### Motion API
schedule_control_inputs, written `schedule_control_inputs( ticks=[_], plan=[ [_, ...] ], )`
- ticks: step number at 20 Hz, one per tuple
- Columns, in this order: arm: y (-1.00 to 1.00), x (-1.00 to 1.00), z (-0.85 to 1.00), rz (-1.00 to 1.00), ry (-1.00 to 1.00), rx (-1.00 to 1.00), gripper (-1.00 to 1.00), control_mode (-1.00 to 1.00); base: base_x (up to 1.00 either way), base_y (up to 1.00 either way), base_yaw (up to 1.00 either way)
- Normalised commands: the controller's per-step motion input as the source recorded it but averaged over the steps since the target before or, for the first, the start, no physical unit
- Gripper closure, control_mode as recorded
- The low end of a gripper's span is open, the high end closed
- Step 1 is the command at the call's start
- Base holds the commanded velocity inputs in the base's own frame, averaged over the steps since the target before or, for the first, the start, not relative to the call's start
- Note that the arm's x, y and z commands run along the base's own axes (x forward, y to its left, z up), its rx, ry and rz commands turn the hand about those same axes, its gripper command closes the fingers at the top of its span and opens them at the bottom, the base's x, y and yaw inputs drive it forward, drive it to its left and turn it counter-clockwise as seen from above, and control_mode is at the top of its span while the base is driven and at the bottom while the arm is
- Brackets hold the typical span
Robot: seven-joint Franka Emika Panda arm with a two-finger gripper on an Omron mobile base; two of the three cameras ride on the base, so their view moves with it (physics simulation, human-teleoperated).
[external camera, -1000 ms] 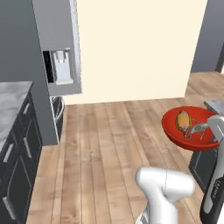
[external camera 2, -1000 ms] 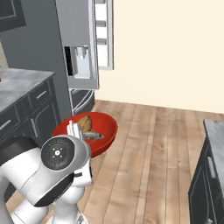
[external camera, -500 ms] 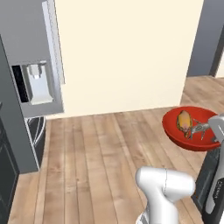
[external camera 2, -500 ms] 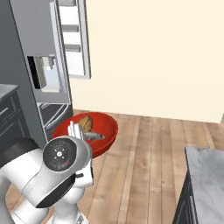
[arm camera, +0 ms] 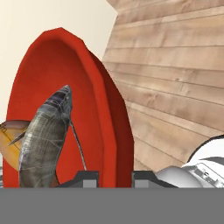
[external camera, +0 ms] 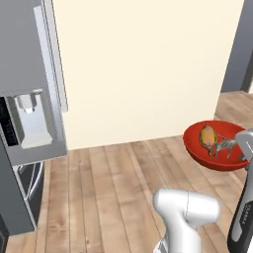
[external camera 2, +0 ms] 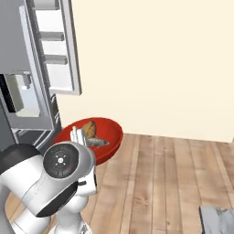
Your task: Place the bowl with the potato and broccoli on the second highest shelf of the fridge. Place the bowl with the chicken drumstick and fish on the top shelf of the fridge.
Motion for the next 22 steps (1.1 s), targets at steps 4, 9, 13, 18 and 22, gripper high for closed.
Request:
schedule_control_inputs(
  ticks=[4, 9, 13, 18, 22],
  plan=[
    [0.0, 0.0, 0.0, 0.0, 0.0, 0.0, 1.0, 1.0, 1.0, -0.23, -0.09],
    [0.0, 0.0, 0.0, 0.0, 0.0, 0.0, 1.0, 1.0, 1.0, -0.38, -0.02],
    [0.0, 0.0, 0.0, 0.0, 0.0, 0.0, 1.0, 1.0, 1.0, -0.48, -0.01],
    [0.0, 0.0, 0.0, 0.0, 0.0, 0.0, 1.0, 1.0, 1.0, -0.5, 0.0],
    [0.0, 0.0, 0.0, 0.0, 0.0, 0.0, 1.0, 1.0, 1.0, -0.39, 0.12]
  ],
)
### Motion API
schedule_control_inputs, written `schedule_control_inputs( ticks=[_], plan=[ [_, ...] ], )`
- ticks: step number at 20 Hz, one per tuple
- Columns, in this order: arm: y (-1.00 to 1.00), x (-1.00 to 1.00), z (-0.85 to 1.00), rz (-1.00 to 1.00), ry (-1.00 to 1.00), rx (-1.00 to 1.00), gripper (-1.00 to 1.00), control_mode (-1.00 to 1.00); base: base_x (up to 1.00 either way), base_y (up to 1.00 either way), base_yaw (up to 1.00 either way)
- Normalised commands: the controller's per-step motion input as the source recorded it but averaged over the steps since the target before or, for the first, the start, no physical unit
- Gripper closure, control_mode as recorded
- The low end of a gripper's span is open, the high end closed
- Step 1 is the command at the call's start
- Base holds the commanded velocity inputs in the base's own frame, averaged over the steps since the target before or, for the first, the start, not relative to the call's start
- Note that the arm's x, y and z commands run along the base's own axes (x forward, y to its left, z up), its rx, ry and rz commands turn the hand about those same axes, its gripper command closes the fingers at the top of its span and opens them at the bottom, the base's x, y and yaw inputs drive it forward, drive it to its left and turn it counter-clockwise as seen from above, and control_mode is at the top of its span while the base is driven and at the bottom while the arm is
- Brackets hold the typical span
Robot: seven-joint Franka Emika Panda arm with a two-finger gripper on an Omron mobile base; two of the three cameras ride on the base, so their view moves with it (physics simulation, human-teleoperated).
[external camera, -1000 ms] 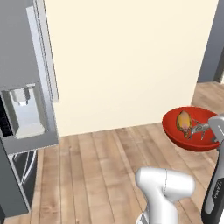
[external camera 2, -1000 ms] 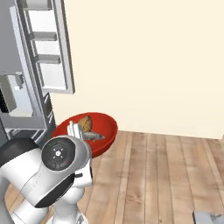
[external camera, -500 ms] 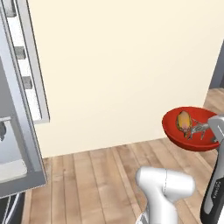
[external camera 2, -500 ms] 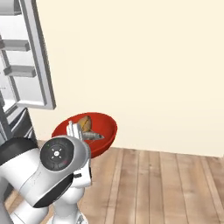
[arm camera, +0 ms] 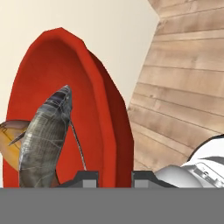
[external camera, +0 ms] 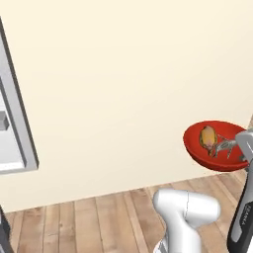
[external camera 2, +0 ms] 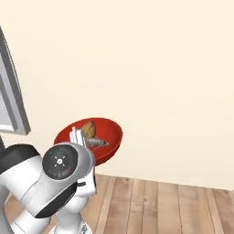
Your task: Place the bowl with the potato and broccoli on the second highest shelf of the fridge. Place the bowl with the chicken drumstick and fish on the top shelf of the fridge.
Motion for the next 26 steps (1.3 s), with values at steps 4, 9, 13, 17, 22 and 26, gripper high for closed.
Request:
schedule_control_inputs(
  ticks=[4, 9, 13, 17, 22, 26],
  plan=[
    [0.0, 0.0, 0.0, 0.0, 0.0, 0.0, 1.0, 1.0, 0.89, -0.37, 0.44],
    [0.0, 0.0, 0.0, 0.0, 0.0, 0.0, 1.0, 1.0, 0.1, -0.01, 1.0],
    [0.0, 0.0, 0.0, 0.0, 0.0, 0.0, 1.0, 1.0, 0.34, -0.13, 0.95],
    [0.0, 0.0, 0.0, 0.0, 0.0, 0.0, 1.0, 1.0, 0.74, -0.18, 0.85],
    [0.0, 0.0, 0.0, 0.0, 0.0, 0.0, 1.0, 1.0, 0.56, -0.13, 0.9],
    [0.0, 0.0, 0.0, 0.0, 0.0, 0.0, 1.0, 1.0, 0.26, -0.1, 0.98]
  ],
)
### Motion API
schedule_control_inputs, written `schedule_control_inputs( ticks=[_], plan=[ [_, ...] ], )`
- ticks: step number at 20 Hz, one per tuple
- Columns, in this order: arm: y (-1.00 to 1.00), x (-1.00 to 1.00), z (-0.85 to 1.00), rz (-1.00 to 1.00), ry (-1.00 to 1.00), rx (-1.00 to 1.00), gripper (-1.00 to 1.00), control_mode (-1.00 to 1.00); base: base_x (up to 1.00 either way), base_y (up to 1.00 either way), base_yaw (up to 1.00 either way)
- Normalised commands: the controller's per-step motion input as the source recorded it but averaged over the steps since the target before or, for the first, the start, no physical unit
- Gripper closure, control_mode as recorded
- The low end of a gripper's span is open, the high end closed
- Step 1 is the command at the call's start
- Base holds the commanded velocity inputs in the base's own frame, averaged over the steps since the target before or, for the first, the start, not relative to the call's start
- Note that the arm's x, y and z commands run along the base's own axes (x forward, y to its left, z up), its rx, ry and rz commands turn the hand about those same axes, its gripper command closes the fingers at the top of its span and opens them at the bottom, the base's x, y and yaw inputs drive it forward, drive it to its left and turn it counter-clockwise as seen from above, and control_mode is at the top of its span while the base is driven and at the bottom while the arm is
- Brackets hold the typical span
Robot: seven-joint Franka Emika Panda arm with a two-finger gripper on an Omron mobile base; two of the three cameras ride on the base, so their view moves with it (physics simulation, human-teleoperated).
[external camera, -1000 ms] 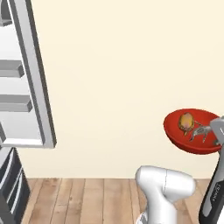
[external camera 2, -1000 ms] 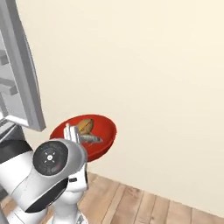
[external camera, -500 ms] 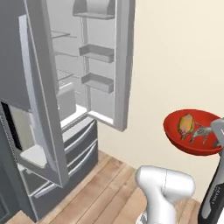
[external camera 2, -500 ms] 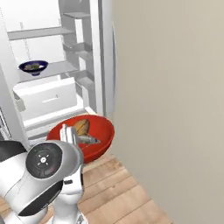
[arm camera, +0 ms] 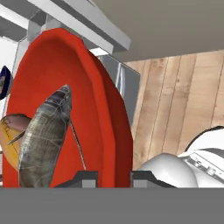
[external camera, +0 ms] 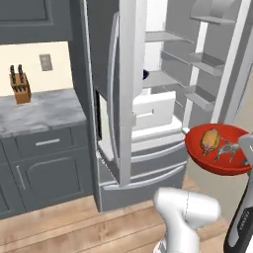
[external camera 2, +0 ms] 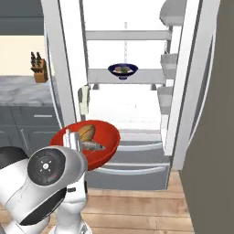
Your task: Place the bowl with the potato and broccoli on the second highest shelf of the fridge. Place the bowl with the chicken drumstick and fish on the top shelf of the fridge.
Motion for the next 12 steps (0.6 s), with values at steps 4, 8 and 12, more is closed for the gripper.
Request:
schedule_control_inputs(
  ticks=[4, 8, 12],
  plan=[
    [0.0, 0.0, 0.0, 0.0, 0.0, 0.0, 1.0, 1.0, 0.09, -0.14, 0.44],
    [0.0, 0.0, 0.0, 0.0, 0.0, 0.0, 1.0, 1.0, 0.61, -0.73, 0.16],
    [0.0, 0.0, 0.0, 0.0, 0.0, 0.0, 1.0, 1.0, 0.33, -0.97, 0.45]
  ],
)
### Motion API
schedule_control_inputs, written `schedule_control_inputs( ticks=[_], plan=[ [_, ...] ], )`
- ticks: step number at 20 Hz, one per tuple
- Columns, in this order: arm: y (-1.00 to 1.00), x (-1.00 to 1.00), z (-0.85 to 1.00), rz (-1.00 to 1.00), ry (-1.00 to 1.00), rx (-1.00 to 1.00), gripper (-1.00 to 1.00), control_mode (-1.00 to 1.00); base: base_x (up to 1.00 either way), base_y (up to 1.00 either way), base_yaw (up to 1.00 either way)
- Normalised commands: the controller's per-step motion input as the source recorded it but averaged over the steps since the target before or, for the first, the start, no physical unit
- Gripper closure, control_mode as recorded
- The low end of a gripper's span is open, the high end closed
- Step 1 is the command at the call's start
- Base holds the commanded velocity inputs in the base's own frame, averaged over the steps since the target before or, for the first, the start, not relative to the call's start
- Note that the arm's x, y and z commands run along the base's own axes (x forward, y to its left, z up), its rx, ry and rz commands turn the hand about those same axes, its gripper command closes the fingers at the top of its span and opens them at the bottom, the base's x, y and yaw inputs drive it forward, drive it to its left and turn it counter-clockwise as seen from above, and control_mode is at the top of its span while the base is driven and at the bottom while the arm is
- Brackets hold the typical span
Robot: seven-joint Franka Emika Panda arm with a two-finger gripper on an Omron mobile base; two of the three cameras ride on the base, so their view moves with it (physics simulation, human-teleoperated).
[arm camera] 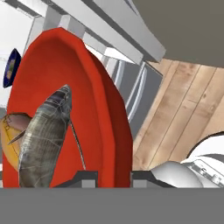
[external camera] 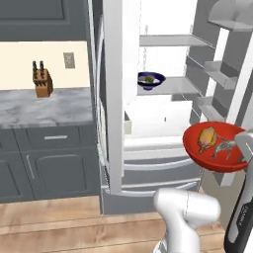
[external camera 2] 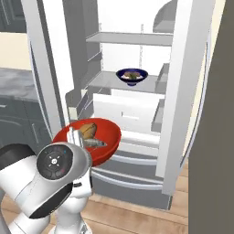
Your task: Place the bowl with the potato and broccoli on the second highest shelf of the fridge. Place the bowl with the chicken drumstick and fish on the top shelf of the fridge.
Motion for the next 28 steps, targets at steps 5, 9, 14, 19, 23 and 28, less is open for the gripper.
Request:
schedule_control_inputs(
  ticks=[5, 9, 14, 19, 23, 28],
  plan=[
    [0.0, 0.0, 0.0, 0.0, 0.0, 0.0, 1.0, 1.0, 0.0, 0.04, 0.03],
    [0.0, 0.0, 0.0, 0.0, 0.0, 0.0, 1.0, 1.0, 0.05, 0.62, 0.0],
    [0.0, 0.0, 0.0, 0.0, 0.0, 0.0, 1.0, 1.0, 0.55, 0.05, 0.01],
    [0.0, 0.0, 0.0, 0.0, 0.0, 0.0, 1.0, 1.0, 0.82, -0.27, 0.01],
    [0.0, 0.0, 0.0, 0.0, 0.0, 0.0, 1.0, 1.0, 0.76, -0.29, 0.0],
    [0.0, 0.0, 0.0, 0.0, 0.0, 0.0, 1.0, 1.0, 0.25, -0.5, 0.0]
  ],
)
